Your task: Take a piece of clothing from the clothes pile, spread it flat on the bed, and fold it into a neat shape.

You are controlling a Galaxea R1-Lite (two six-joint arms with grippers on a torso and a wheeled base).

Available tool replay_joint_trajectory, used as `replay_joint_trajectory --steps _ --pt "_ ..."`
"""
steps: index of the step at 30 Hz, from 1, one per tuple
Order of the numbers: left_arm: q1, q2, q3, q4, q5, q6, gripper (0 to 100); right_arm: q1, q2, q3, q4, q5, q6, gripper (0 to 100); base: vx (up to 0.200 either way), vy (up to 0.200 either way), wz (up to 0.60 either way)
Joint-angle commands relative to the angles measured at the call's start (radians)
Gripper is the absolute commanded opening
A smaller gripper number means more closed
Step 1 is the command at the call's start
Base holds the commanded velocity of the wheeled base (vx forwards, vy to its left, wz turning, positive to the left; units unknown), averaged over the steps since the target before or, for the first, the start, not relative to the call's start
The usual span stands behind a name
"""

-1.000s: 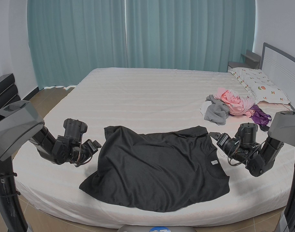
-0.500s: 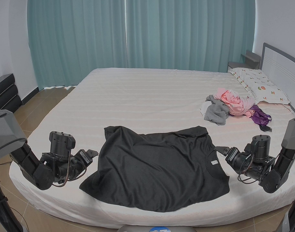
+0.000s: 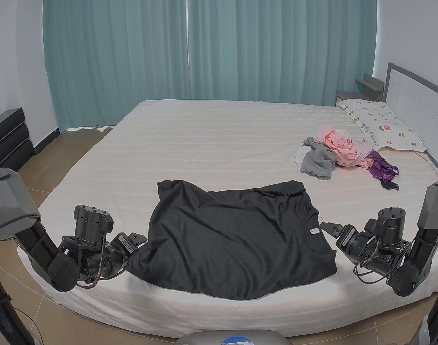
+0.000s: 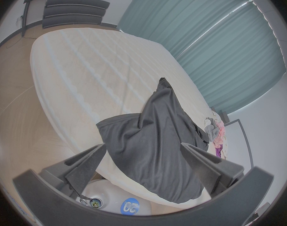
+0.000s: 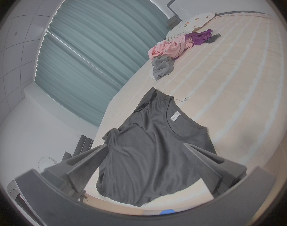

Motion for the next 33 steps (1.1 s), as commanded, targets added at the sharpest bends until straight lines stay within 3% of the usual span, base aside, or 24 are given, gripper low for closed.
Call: replay_joint_trajectory --steps 1,4,15,25,33 --pt "-0.001 0.003 0.001 -0.001 -0.001 -0.019 100 0.006 0.004 0.006 0.000 -0.001 0.000 100 0.000 0.000 0.00" --pt "-0.001 0.002 -0.005 -0.001 -0.001 -0.033 100 0.011 0.002 0.008 0.000 -0.001 0.000 100 0.000 0.000 0.00" --pt "-0.019 -0.002 0.001 -0.001 -0.002 -0.032 100 0.014 0.004 0.014 0.000 -0.001 0.000 100 0.000 -0.200 0.00" --pt "-0.010 0.074 0.015 0.005 0.009 -0.012 100 0.014 0.016 0.016 0.000 0.001 0.000 100 0.000 0.000 0.00" --pt "0.102 0.187 0.025 -0.001 0.013 0.082 100 0.012 0.034 0.016 -0.002 0.004 0.000 100 0.000 0.000 0.00"
